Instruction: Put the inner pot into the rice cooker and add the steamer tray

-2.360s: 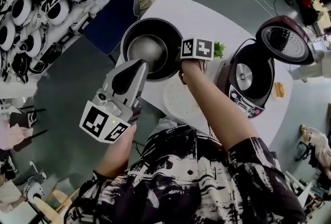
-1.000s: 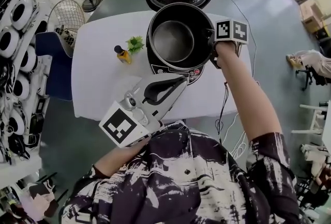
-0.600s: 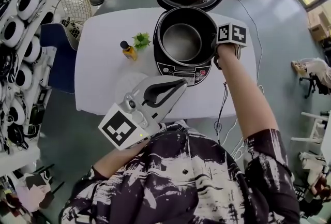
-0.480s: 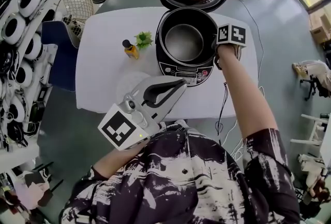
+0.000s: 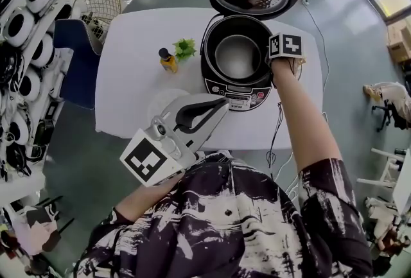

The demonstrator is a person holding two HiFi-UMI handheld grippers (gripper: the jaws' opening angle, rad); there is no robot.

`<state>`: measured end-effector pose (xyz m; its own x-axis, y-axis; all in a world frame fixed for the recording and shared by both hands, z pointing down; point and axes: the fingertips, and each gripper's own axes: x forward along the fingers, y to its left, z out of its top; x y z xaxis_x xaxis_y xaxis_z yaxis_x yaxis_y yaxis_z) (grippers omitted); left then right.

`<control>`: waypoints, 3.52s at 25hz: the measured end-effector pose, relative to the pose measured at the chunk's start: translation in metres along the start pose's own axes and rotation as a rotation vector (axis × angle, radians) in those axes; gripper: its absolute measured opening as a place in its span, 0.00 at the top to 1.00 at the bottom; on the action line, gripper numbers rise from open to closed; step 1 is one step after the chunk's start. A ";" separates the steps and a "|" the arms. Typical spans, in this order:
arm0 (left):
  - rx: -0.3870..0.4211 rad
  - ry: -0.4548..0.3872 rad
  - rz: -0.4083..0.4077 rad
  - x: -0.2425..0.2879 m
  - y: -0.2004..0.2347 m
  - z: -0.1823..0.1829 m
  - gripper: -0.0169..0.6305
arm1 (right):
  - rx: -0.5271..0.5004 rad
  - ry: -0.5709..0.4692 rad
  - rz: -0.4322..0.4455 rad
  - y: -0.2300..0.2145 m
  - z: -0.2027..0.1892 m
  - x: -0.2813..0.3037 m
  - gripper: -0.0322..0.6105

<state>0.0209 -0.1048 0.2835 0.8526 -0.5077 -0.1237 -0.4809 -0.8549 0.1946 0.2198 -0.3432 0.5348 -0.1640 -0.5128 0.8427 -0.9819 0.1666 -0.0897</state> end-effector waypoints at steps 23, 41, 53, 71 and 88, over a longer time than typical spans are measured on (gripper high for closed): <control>-0.007 0.001 0.017 -0.014 0.021 0.002 0.97 | -0.443 0.201 -0.168 0.002 -0.020 0.027 0.87; -0.012 0.013 -0.023 -0.016 0.021 0.003 0.97 | -0.020 0.015 0.150 -0.003 -0.026 0.016 0.84; 0.013 -0.004 0.008 -0.024 0.046 0.014 0.97 | 0.059 -0.286 0.416 0.029 -0.024 -0.116 0.90; -0.002 0.028 0.127 -0.072 0.115 -0.006 0.97 | 0.043 0.285 0.586 0.263 -0.287 0.032 0.62; -0.022 0.050 0.213 -0.116 0.144 -0.017 0.97 | 0.005 0.372 0.394 0.275 -0.305 0.086 0.93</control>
<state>-0.1443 -0.1672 0.3426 0.7412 -0.6707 -0.0296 -0.6475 -0.7258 0.2321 -0.0353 -0.0844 0.7443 -0.4763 -0.0791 0.8757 -0.8533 0.2819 -0.4387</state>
